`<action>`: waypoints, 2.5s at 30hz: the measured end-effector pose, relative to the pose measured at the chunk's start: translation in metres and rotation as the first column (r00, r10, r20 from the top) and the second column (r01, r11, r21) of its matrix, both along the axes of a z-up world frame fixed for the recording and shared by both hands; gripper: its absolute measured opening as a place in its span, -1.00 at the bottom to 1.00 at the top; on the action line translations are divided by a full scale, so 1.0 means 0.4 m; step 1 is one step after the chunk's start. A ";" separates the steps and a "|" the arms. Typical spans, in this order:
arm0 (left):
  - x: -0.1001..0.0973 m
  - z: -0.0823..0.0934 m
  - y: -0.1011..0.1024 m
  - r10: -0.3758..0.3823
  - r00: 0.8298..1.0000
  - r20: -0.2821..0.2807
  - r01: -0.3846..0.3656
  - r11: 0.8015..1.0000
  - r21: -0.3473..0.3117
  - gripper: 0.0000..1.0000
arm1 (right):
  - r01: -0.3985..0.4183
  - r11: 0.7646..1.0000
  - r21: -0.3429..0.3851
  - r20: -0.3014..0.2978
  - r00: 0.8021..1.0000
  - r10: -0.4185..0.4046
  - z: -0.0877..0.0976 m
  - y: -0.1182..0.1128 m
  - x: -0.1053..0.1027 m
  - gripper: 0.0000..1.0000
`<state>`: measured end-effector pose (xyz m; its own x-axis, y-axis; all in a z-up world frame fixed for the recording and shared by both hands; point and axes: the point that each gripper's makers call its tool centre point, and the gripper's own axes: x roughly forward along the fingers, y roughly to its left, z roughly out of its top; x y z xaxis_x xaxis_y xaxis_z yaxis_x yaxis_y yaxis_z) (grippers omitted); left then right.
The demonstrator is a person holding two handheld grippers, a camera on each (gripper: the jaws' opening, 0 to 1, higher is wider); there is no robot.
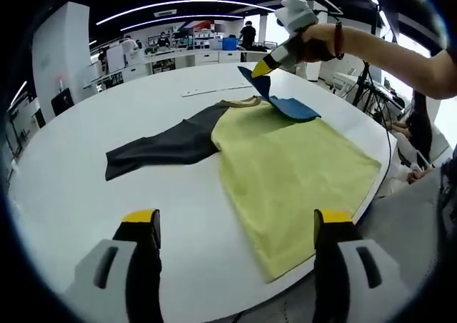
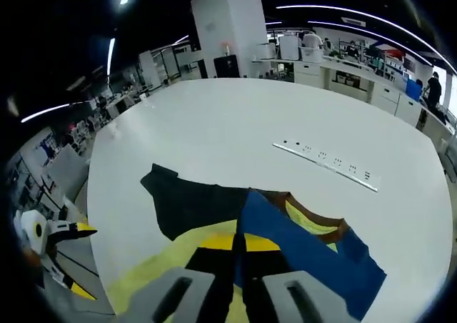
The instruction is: Fold the garment on the visible template until the final outline fits inside the template.
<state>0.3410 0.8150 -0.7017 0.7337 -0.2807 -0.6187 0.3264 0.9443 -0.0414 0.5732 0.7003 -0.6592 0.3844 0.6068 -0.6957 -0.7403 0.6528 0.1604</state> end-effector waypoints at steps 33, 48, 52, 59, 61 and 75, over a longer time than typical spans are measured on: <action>-0.004 -0.027 0.014 0.018 0.999 -0.028 -0.018 1.000 -0.011 0.71 | -0.135 0.991 -0.002 -0.047 0.990 0.135 -0.081 0.115 -0.083 -1.00; -0.019 -0.030 0.034 0.045 0.999 -0.031 -0.045 0.999 -0.013 0.73 | -0.094 0.996 0.007 -0.115 0.989 0.095 -0.165 0.150 -0.103 -1.00; -0.023 -0.032 0.038 0.047 0.998 -0.035 -0.048 0.999 -0.010 0.73 | -0.127 0.991 0.049 -0.140 0.981 0.133 -0.168 0.178 -0.130 -0.98; -0.019 -0.029 0.047 0.050 0.998 -0.028 -0.050 0.999 -0.005 0.78 | -0.092 0.996 0.016 -0.072 0.993 0.093 -0.164 0.138 -0.108 -0.48; -0.017 -0.028 0.049 0.052 0.998 -0.027 -0.052 0.999 -0.002 0.80 | -0.078 0.997 0.005 -0.040 0.996 0.078 -0.161 0.120 -0.094 -0.19; -0.002 -0.011 0.056 0.063 0.998 -0.008 -0.062 0.998 0.013 0.96 | 0.000 0.999 -0.040 0.019 1.000 0.001 -0.138 -0.065 -0.049 0.53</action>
<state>0.3401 0.8374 -0.7059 0.7443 -0.2267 -0.6282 0.2664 0.9633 -0.0320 0.5538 0.6742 -0.7144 0.3974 0.5786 -0.7123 -0.7432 0.6582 0.1201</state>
